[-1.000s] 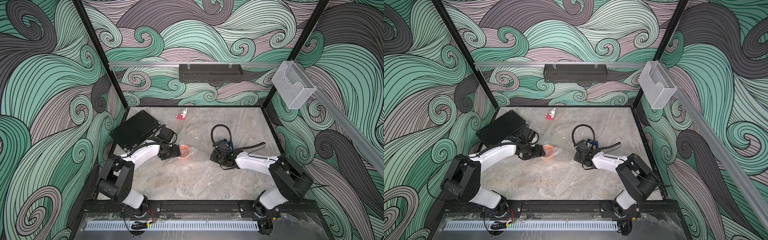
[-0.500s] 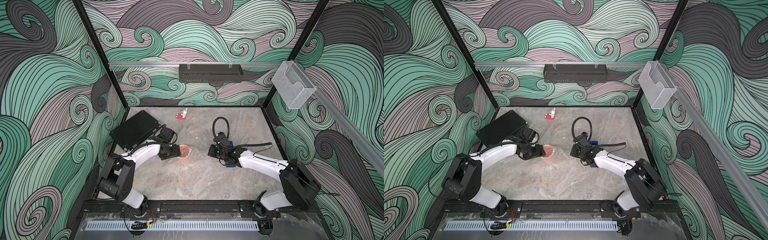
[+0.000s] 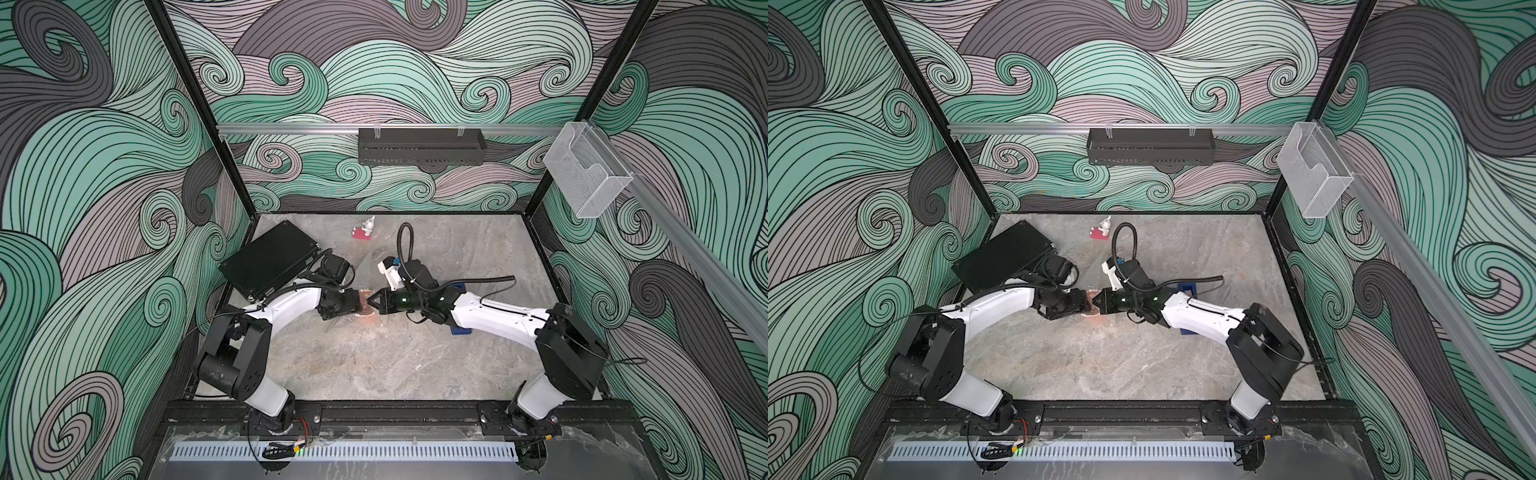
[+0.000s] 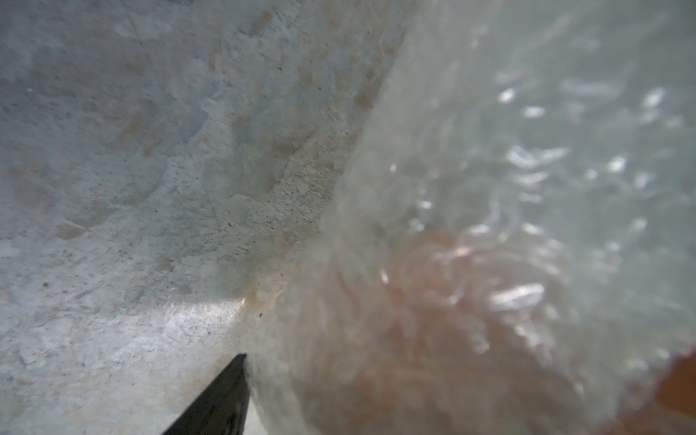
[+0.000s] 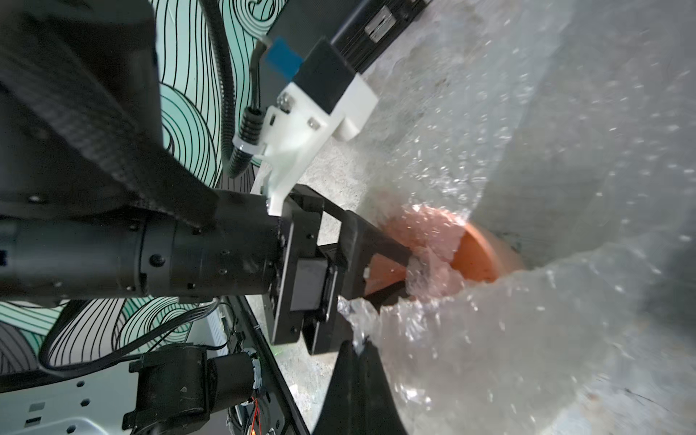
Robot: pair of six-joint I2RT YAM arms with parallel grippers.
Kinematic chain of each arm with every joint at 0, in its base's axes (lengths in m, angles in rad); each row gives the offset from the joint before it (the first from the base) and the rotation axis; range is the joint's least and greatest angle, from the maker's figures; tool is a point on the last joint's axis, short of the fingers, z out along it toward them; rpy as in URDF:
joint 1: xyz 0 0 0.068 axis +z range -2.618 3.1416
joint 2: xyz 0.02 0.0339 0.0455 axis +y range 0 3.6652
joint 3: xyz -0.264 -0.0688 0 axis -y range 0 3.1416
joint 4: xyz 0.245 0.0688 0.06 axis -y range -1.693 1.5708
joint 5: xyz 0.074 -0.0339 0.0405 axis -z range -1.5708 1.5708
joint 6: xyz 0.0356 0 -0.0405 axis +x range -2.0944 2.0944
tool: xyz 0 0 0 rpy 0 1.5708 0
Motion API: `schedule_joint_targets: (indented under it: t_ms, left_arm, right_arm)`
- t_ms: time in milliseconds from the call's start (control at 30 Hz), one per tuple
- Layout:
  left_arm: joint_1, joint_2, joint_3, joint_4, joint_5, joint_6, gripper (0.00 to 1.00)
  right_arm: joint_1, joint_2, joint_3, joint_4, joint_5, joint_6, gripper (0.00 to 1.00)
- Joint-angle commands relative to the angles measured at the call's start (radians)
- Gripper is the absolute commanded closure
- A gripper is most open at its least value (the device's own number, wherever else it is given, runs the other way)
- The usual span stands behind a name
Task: Wrap mugs in bubble wrap
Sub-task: Wrap the mug in bubble wrap.
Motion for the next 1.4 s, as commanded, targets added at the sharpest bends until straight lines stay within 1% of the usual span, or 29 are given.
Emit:
schedule_joint_targets:
  t_ms: [0,200,433,533,633,800,1000,1133,1367]
  left_arm:
    - [-0.006,0.008,0.021,-0.032,-0.017,0.014,0.25]
    - [-0.006,-0.05,0.011,-0.034,-0.003,0.005,0.25]
    - [-0.006,-0.153,0.021,-0.057,0.017,-0.018,0.25]
    - [-0.005,-0.171,0.028,-0.059,0.021,-0.028,0.24]
    - [-0.005,-0.151,0.04,-0.049,0.052,-0.026,0.23]
    - [-0.003,-0.066,0.038,0.002,0.162,-0.032,0.23]
    - [-0.003,-0.02,0.014,0.026,0.167,-0.034,0.23]
    - [-0.004,-0.006,-0.015,0.036,0.135,-0.04,0.24]
    - [-0.004,0.018,-0.013,0.03,0.097,-0.034,0.25]
  right_arm:
    - [0.011,0.078,0.056,-0.066,-0.084,-0.049,1.0]
    - [0.015,0.165,0.07,-0.156,-0.059,-0.091,1.0]
    - [0.016,0.18,0.11,-0.226,-0.04,-0.157,1.0]
    - [0.017,0.177,0.122,-0.243,-0.043,-0.187,1.0]
    - [0.017,0.171,0.125,-0.246,-0.044,-0.21,1.0]
    - [0.017,0.16,0.113,-0.213,-0.068,-0.234,1.0]
    - [0.018,0.149,0.105,-0.182,-0.083,-0.243,0.97]
    - [0.018,0.132,0.123,-0.188,-0.082,-0.242,0.93]
    - [0.018,0.052,0.141,-0.214,-0.064,-0.225,0.77]
